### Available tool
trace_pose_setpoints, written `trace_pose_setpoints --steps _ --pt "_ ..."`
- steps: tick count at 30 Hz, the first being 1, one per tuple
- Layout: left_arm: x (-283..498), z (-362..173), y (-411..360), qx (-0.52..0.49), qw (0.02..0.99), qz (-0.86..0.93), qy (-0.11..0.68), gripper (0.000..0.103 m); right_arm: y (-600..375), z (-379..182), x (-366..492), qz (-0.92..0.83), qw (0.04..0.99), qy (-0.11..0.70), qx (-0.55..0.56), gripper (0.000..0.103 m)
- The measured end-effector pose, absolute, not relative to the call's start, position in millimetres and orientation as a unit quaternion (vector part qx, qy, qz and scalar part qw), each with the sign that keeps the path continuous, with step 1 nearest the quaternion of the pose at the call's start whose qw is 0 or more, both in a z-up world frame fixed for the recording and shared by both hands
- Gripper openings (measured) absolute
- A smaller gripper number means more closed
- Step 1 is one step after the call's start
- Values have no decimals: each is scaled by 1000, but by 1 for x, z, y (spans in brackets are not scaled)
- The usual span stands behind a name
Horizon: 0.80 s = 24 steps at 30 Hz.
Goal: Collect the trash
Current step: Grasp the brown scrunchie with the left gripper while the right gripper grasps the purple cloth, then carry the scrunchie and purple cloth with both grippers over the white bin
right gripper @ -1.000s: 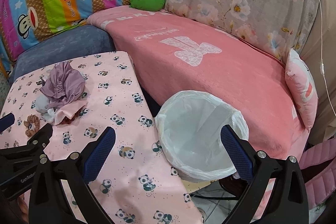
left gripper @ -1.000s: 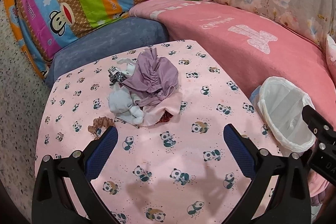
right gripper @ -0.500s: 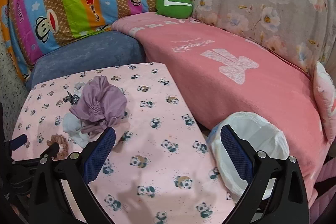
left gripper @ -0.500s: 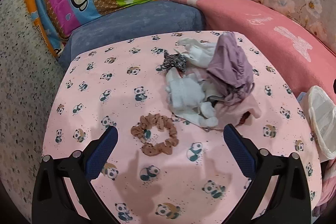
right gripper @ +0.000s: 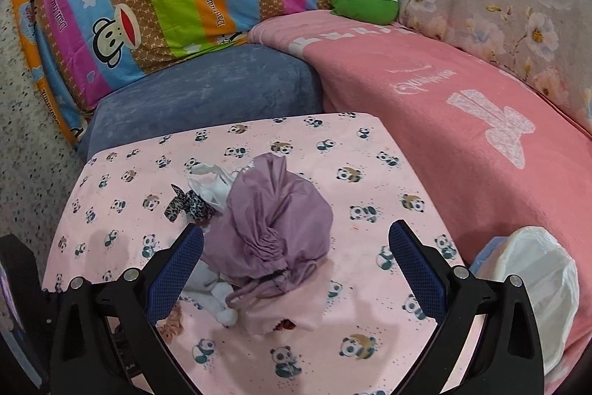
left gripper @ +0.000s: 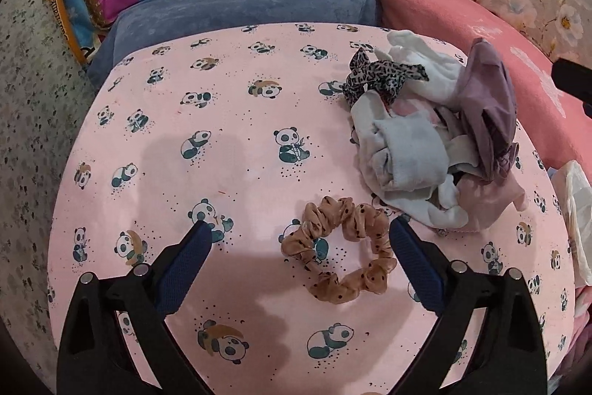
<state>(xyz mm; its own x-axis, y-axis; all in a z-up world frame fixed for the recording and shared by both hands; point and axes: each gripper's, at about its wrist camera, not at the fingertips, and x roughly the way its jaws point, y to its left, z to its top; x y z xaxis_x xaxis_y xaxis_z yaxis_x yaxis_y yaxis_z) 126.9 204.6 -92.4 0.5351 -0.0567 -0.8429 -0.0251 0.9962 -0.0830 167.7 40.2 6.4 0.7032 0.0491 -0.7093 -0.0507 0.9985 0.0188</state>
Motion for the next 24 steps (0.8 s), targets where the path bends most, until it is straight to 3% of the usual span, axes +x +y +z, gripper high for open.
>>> trace_pose_setpoints --steps 3,7,9,10,14,17,24 --pt "128 -102 206 -51 866 -23 497 76 55 -2 180 31 921 389 -10 98" --pt "129 -114 207 -66 853 -41 515 63 70 -18 193 35 914 403 -24 90" --pt "126 -113 205 -62 856 -42 511 56 73 -28 199 36 909 415 -25 81" --pt "125 -112 203 -60 857 -45 510 52 72 -32 201 38 906 422 -23 71" --pt "125 -109 200 -64 855 -61 512 16 67 -45 202 50 894 445 -10 36" --pt "125 -103 197 -73 854 -69 510 11 59 -41 196 54 895 443 1 21" --pt "112 -63 174 -57 874 -92 473 9 30 -3 178 49 911 410 21 16"
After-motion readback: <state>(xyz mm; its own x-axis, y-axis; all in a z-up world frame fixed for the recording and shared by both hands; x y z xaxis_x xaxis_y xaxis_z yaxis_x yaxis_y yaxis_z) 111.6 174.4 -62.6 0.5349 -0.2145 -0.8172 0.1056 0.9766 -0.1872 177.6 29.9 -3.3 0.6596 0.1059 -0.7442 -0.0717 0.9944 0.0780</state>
